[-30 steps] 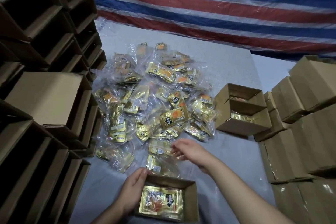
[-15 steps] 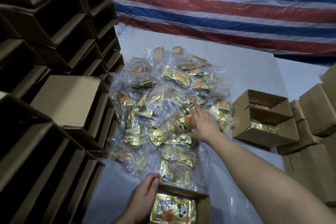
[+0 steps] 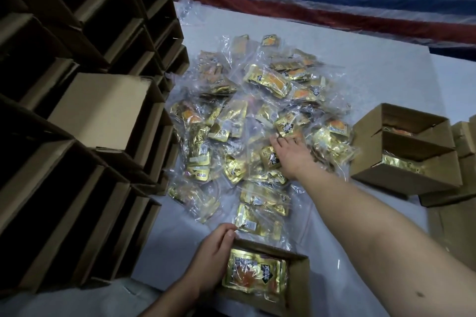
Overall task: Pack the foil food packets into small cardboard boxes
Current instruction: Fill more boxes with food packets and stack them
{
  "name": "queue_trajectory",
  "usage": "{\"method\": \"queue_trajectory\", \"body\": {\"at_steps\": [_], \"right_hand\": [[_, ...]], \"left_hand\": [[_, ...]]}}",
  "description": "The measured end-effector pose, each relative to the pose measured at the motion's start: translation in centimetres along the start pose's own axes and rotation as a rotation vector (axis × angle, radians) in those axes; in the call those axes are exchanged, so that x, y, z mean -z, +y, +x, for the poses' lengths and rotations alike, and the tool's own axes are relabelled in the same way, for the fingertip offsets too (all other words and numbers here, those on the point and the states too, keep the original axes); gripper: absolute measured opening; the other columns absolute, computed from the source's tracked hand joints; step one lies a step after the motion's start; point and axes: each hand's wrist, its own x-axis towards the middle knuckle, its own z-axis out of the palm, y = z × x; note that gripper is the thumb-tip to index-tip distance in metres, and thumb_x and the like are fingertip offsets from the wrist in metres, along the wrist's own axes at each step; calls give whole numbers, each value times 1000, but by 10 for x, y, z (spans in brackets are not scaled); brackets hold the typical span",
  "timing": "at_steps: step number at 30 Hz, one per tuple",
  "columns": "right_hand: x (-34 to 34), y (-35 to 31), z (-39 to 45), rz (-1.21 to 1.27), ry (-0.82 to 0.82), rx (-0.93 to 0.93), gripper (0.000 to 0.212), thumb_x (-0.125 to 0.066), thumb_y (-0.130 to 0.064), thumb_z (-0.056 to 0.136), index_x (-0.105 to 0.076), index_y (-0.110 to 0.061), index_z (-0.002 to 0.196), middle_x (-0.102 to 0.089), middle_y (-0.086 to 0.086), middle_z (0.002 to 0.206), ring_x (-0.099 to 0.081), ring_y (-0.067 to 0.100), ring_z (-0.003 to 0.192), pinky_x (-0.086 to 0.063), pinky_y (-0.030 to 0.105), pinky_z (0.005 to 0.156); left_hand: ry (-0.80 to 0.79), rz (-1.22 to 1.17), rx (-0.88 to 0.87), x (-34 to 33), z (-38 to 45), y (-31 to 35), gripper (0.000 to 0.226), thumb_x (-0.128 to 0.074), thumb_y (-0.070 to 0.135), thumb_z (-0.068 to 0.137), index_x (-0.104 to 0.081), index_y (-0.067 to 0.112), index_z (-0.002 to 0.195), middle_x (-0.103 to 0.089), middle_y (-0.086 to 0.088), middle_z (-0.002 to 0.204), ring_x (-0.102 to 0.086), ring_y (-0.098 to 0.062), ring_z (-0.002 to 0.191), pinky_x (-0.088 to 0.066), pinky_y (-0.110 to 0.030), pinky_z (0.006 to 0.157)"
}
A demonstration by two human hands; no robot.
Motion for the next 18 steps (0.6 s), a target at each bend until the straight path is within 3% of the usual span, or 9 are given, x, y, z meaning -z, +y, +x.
{"method": "queue_trajectory", "body": {"at_steps": [5,9,14,18], "right_hand": [[-2,-2,5,-77,64,14,94,-67,-21,80,-11,-13,156,-37,14,152,-33,32,142,-13,52,121],[-6,0,-1,-40,105,18,62,-66,-26,79,-41,-21,135,-47,10,137,-42,28,133,-19,51,119],[-1,6,-19,0,149,41,48,-66,-38,82,-50,-22,124,-45,8,135,-41,28,132,-15,58,119],[3,10,-40,145,160,2,40,-62,-29,85,-51,-17,122,-47,8,133,-45,25,128,-21,56,119]], "left_hand": [[-8,-28,18,0,2,-1,23,-37,51,92,-57,42,98,-65,7,94,-62,-12,92,-50,-34,86],[2,-32,33,0,3,-4,22,-38,50,92,-58,43,96,-66,7,92,-62,-13,91,-51,-37,87],[-13,-16,43,1,1,-4,21,-39,49,94,-58,41,96,-66,9,91,-62,-10,88,-52,-36,83],[-32,14,41,3,-1,-7,17,-44,34,102,-60,38,98,-67,10,93,-62,-7,90,-51,-32,85]]}}
